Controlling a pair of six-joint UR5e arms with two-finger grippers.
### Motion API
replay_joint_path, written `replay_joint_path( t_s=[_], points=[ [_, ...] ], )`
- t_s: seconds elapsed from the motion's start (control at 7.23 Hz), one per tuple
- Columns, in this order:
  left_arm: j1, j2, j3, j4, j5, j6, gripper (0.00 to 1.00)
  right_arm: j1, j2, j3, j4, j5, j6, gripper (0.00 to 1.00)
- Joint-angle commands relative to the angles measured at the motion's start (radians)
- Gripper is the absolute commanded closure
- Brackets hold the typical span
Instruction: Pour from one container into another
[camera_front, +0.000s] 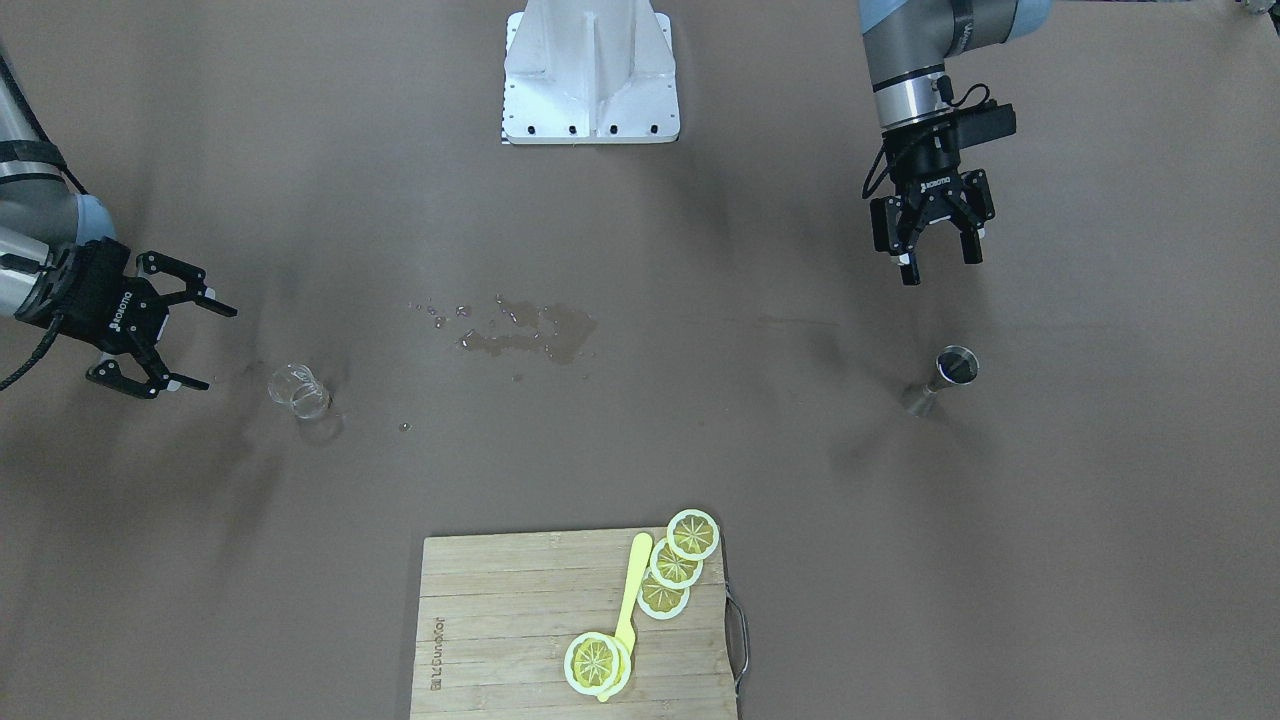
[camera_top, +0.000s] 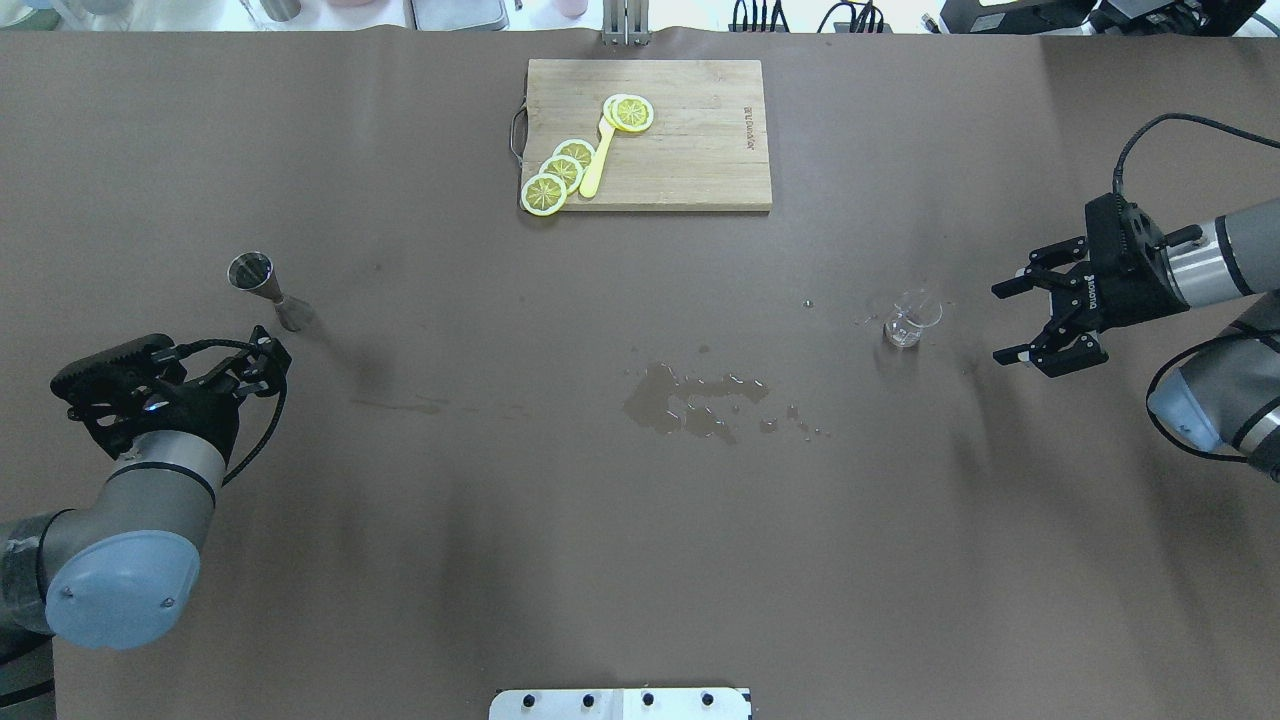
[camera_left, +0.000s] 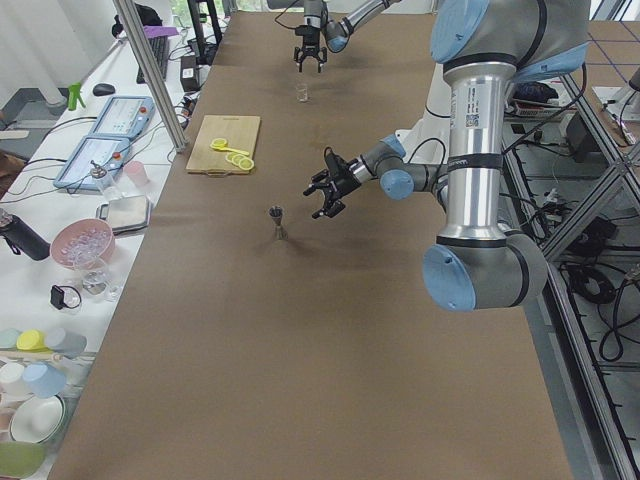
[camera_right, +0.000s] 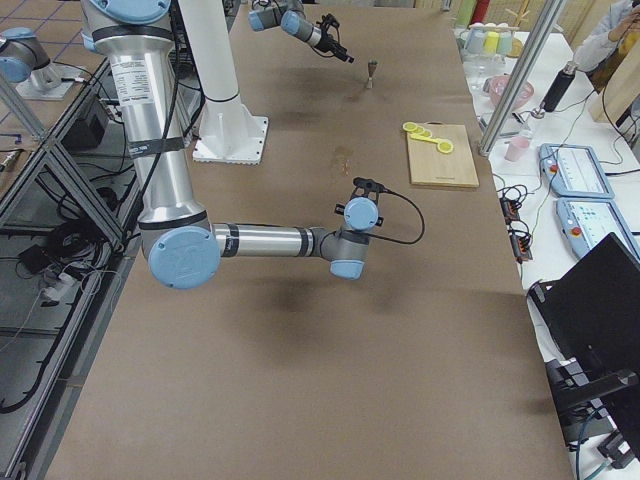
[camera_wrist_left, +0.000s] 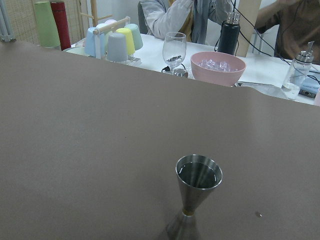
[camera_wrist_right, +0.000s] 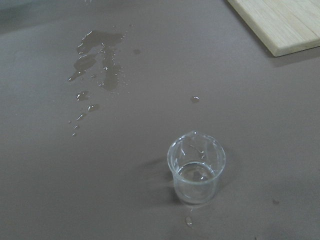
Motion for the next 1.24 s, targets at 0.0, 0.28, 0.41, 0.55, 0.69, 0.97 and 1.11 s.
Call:
replay_joint_path(
  t_s=[0.0,0.28,0.41,0.55,0.69,0.97,1.11],
  points=[
    [0.000,-0.062,0.083,-0.007,0.057,-0.005,0.03,-0.018,0.040,-0.048,0.002,-0.012,0.000,0.07],
    [-0.001,-0.104,0.119,-0.004,0.063,-0.005,0.04,-0.038,0.068,-0.076,0.002,-0.024,0.000,0.07],
    [-0.006,-0.107,0.144,-0.004,0.098,-0.005,0.04,-0.044,0.080,-0.091,0.002,-0.030,0.000,0.07],
    [-0.007,-0.107,0.159,-0.002,0.130,-0.005,0.04,-0.051,0.083,-0.093,0.002,-0.044,0.000,0.07],
    [-0.010,-0.110,0.179,-0.002,0.132,-0.005,0.04,-0.062,0.085,-0.093,0.002,-0.056,0.000,0.07],
    [-0.019,-0.174,0.254,-0.004,0.133,-0.004,0.03,-0.087,0.085,-0.091,0.005,-0.084,0.000,0.07],
    [-0.024,-0.181,0.272,0.000,0.133,-0.004,0.04,-0.094,0.085,-0.091,0.005,-0.094,0.000,0.07]
  ],
)
